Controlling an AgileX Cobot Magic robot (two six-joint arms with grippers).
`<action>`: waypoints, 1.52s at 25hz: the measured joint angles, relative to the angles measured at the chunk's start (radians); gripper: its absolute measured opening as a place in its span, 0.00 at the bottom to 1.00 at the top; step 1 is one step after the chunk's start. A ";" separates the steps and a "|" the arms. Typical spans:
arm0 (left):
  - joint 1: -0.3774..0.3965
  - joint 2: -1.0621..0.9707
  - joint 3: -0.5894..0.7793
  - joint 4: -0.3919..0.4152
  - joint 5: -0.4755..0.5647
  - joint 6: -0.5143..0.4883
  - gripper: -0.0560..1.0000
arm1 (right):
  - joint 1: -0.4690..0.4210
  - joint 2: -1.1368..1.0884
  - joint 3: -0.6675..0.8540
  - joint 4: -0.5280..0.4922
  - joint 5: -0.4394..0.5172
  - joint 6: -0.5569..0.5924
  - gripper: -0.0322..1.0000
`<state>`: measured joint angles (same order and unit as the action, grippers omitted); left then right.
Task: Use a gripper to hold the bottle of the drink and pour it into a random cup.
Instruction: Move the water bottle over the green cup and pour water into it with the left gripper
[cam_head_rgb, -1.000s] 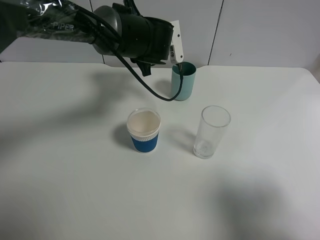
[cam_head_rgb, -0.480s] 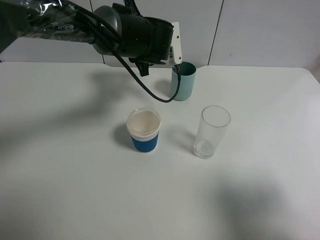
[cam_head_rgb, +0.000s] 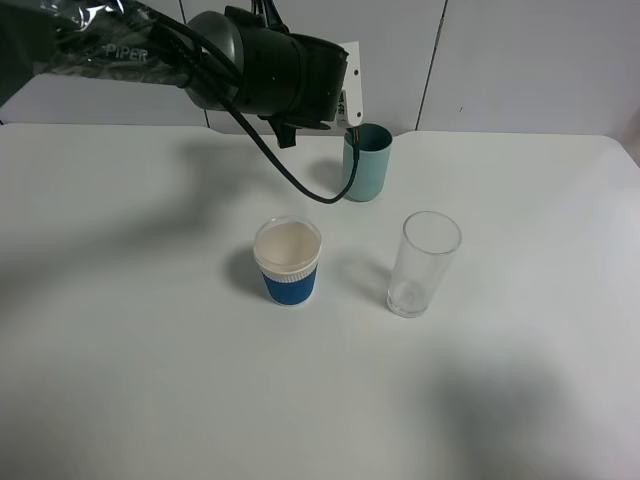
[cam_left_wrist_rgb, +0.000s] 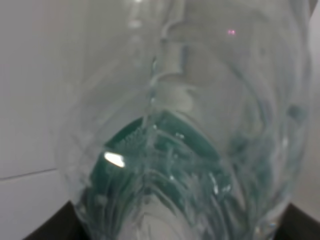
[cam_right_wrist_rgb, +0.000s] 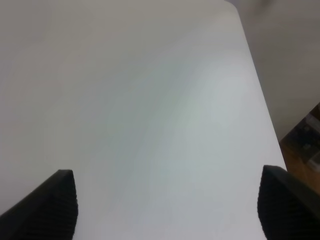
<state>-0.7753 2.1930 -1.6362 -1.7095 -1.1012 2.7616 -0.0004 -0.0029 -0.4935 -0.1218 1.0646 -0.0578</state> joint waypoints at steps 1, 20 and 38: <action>0.000 0.000 0.000 0.002 0.000 0.000 0.53 | 0.000 0.000 0.000 0.000 0.000 0.000 0.75; -0.001 0.000 0.000 0.087 -0.017 0.000 0.53 | 0.000 0.000 0.000 0.000 0.000 0.000 0.75; -0.001 0.000 0.000 0.166 -0.017 0.000 0.53 | 0.000 0.000 0.000 0.000 0.000 0.000 0.75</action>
<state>-0.7764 2.1930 -1.6362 -1.5435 -1.1183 2.7620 -0.0004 -0.0029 -0.4935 -0.1218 1.0646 -0.0578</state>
